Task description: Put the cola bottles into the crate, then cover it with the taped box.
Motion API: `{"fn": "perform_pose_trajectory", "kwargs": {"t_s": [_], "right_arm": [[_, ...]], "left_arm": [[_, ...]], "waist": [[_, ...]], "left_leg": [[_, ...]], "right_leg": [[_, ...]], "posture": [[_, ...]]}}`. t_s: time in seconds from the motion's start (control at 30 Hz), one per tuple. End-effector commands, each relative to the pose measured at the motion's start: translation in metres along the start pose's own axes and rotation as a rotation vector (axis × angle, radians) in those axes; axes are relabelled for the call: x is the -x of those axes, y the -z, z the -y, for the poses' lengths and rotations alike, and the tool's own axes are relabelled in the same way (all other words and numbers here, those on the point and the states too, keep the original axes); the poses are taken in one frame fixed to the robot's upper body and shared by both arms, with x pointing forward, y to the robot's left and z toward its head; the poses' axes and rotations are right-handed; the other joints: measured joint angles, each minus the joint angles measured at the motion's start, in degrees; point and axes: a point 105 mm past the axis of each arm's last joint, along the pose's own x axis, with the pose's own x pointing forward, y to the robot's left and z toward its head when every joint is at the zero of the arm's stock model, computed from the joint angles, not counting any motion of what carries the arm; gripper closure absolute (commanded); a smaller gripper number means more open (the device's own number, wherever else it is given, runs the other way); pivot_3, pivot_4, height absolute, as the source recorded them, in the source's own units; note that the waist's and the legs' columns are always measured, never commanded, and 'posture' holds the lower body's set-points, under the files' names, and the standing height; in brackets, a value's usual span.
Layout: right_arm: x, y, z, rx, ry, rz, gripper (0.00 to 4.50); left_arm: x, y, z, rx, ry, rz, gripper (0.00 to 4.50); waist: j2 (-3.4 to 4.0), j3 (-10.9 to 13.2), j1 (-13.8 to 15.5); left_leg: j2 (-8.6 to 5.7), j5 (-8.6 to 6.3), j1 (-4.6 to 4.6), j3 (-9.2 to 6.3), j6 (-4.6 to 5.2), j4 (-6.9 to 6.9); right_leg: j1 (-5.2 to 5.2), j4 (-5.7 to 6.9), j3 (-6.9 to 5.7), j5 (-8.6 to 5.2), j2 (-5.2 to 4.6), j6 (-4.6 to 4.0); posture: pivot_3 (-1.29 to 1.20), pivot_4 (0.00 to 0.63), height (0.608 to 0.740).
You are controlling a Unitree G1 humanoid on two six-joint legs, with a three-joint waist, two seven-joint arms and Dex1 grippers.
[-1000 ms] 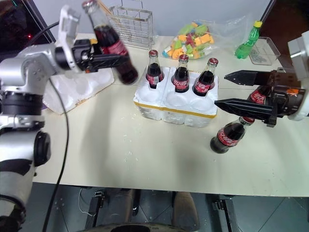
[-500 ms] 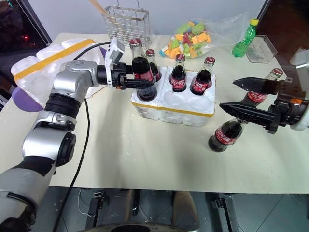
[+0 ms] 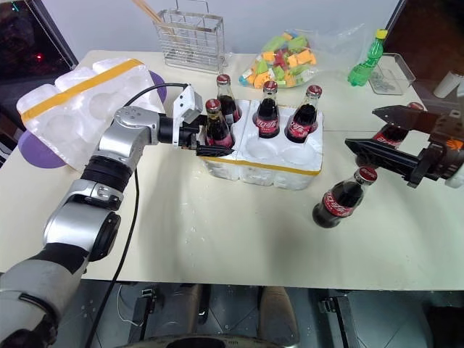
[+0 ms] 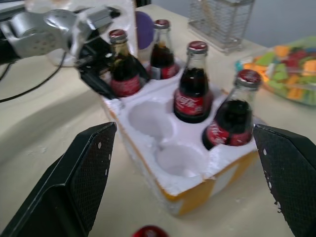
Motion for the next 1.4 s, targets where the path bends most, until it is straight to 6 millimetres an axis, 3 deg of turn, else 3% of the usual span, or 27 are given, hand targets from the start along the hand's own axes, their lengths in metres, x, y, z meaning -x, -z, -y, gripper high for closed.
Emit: {"fn": "perform_pose_trajectory", "kwargs": {"t_s": [0.03,0.13,0.2,0.37,0.5,0.67,0.9,1.4], "right_arm": [[0.038,-0.020,0.009,0.043,0.120,0.059,0.00],[0.071,-0.011,0.010,0.000,0.225,0.044,0.00],[0.090,0.006,0.005,-0.044,0.294,0.014,0.00],[0.103,0.057,-0.022,-0.158,0.353,-0.082,0.00],[0.080,0.096,-0.047,-0.215,0.336,-0.102,0.00],[0.051,0.120,-0.056,-0.257,0.329,-0.070,0.00],[0.027,0.133,-0.050,-0.272,0.300,-0.049,0.00],[-0.028,0.147,-0.031,-0.308,0.224,-0.012,0.00]], "left_arm": [[0.034,-0.039,-0.003,-0.010,-0.009,0.117,0.08],[0.065,-0.068,0.005,0.010,0.006,0.182,0.08],[0.088,-0.084,0.015,0.029,0.021,0.207,0.08],[0.109,-0.091,0.059,0.055,0.151,0.169,0.08],[0.094,-0.061,0.090,0.028,0.220,0.059,0.08],[0.073,-0.037,0.101,0.001,0.209,0.030,0.08],[0.058,-0.034,0.109,-0.005,0.213,0.056,0.08],[0.052,-0.032,0.102,0.000,0.186,0.070,0.08]], "waist": [[0.00,0.0,-0.1],[-0.02,0.0,-0.1],[-0.02,0.0,-0.1],[0.18,-0.1,-0.2],[0.10,-0.2,-0.4],[0.10,-0.2,-0.2],[0.11,-0.2,-0.1],[0.11,-0.2,-0.1]], "left_leg": [[0.00,0.00,-0.02,0.00,0.00,-0.02],[0.00,0.00,-0.02,-0.01,0.01,-0.11],[0.00,-0.01,0.03,-0.03,0.01,-0.11],[0.01,-0.01,0.31,-0.02,0.01,-0.03],[0.09,-0.03,0.73,0.00,-0.03,-0.05],[0.13,-0.04,0.91,0.08,-0.05,-0.07],[0.12,-0.03,0.82,0.08,-0.03,-0.15],[0.12,-0.02,0.82,0.07,-0.02,-0.14]], "right_leg": [[-0.03,0.00,0.00,0.00,0.00,0.00],[-0.06,0.02,0.00,-0.02,0.01,0.01],[0.00,0.01,-0.01,-0.03,0.02,0.03],[0.33,0.00,0.01,-0.04,0.01,0.02],[0.73,-0.15,0.01,-0.18,0.02,-0.27],[0.91,-0.27,0.03,-0.20,-0.03,-0.42],[0.88,-0.42,0.02,-0.21,-0.01,-0.43],[0.87,-0.40,0.03,-0.21,0.03,-0.43]], "posture": [[0.00,0.150,0.739],[0.00,0.150,0.739],[0.00,0.150,0.739],[0.00,0.150,0.739],[0.00,0.150,0.739],[0.00,0.150,0.739],[0.00,0.150,0.739],[0.00,0.150,0.739]]}}
